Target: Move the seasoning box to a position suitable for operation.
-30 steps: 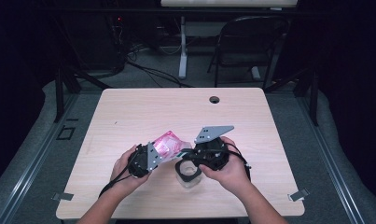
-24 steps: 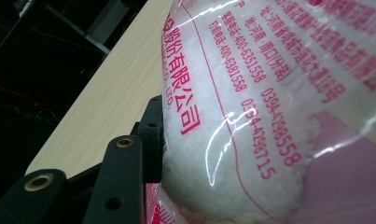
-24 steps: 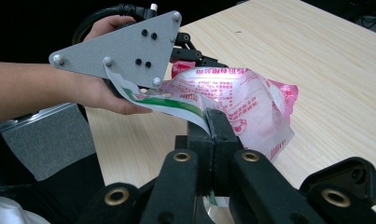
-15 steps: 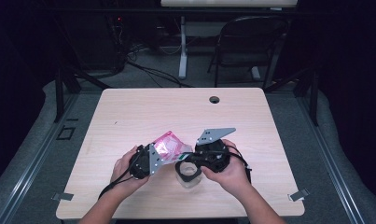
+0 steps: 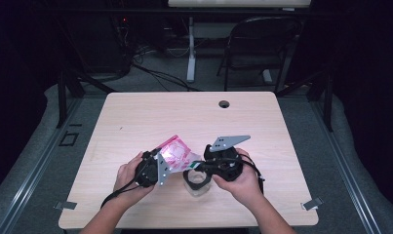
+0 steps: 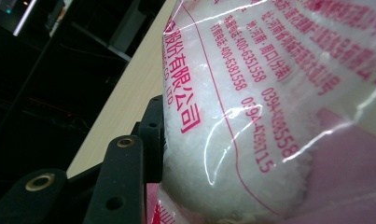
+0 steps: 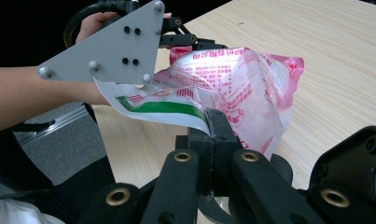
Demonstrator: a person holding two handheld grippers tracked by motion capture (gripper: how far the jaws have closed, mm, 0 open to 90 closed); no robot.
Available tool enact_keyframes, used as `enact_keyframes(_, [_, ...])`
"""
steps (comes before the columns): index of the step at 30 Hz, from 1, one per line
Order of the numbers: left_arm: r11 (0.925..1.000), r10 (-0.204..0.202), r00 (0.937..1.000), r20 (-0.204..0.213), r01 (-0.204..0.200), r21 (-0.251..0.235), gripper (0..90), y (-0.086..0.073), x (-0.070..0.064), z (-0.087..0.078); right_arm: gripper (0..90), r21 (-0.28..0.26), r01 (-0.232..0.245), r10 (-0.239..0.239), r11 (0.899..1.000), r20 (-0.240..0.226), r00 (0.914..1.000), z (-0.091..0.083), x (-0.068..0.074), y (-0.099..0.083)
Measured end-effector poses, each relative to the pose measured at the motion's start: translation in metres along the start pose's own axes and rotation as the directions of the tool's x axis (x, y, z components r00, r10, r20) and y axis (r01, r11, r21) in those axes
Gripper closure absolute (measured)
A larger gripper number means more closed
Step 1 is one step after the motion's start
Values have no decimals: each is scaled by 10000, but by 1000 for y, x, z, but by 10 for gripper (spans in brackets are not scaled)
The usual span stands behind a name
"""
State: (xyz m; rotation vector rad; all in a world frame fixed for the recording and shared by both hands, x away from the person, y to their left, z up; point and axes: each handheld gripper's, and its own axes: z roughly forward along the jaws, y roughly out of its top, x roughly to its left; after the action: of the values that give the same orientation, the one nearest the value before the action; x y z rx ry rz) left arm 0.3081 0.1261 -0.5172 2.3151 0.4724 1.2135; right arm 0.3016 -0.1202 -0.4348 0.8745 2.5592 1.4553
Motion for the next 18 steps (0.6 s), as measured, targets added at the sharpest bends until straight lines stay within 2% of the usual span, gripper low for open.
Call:
enact_keyframes(7, [9984, 562, 9970, -528, -564, -18, 594, 3, -1, -3, 900, -170, -335, 333, 9993, -111, 9994, -1, -3, -7])
enact_keyframes(11, [9974, 710, 9949, -720, -714, -20, 596, 3, -3, -4, 900, -249, -462, 459, 9986, -136, 9989, -1, -4, -10])
enact_keyframes(18, [9926, 1198, 9871, -1064, -1210, -47, 603, 4, -5, -10, 900, -357, -655, 649, 9972, -187, 9977, -1, -8, -15])
